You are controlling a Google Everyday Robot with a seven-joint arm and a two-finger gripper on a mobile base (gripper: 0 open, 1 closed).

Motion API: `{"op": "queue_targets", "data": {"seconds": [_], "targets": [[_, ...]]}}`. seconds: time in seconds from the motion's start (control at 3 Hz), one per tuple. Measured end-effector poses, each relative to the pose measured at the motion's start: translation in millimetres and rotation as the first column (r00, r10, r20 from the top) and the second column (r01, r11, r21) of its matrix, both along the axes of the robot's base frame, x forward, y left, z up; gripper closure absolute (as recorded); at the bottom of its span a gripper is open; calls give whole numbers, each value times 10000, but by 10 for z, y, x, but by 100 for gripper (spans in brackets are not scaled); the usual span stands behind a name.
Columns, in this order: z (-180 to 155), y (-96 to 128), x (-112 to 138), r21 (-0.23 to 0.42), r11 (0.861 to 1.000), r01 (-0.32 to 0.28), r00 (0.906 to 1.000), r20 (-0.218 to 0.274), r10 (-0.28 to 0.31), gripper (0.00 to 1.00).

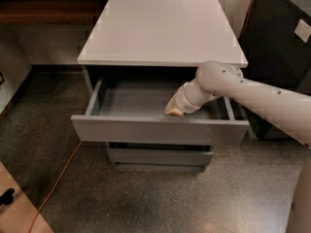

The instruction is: Open top drawer

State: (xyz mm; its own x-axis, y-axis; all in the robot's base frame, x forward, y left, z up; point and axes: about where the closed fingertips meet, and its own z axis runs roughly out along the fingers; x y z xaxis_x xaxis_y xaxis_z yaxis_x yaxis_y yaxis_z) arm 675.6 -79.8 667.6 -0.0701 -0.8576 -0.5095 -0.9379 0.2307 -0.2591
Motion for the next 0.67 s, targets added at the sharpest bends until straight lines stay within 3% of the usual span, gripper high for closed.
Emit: {"op": "queue_targets", "data": {"seconds": [0.67], "targets": [[-90, 28, -186, 151, 9999, 49, 9995, -328, -44, 100]]}}
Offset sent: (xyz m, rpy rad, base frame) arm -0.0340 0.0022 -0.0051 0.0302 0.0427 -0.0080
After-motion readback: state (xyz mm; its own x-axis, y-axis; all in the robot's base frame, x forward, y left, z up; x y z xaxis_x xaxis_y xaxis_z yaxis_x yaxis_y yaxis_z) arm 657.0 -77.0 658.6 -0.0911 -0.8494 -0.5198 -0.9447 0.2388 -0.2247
